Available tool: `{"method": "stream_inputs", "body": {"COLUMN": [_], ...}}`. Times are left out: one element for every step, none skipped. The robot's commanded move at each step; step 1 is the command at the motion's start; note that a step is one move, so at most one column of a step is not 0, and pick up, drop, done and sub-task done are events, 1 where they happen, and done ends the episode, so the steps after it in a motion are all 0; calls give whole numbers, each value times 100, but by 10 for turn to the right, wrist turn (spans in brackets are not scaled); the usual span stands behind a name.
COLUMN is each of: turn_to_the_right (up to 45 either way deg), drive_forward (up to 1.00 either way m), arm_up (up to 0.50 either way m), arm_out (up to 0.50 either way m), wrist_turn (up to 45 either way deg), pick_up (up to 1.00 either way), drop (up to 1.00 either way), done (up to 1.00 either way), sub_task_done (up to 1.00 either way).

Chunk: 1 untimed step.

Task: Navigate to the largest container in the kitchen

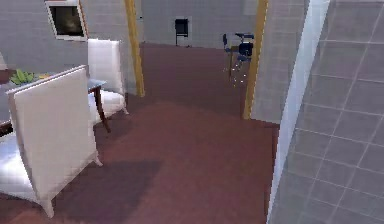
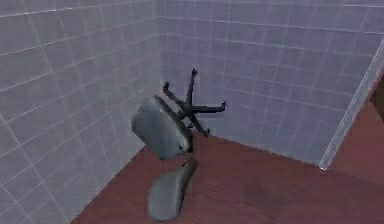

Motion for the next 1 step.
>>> {"method": "stream_inputs", "body": {"turn_to_the_right": [0], "drive_forward": [100], "arm_up": [0], "arm_out": [0], "wrist_turn": [0], "pick_up": [0], "drop": [0], "done": [0], "sub_task_done": [0]}}
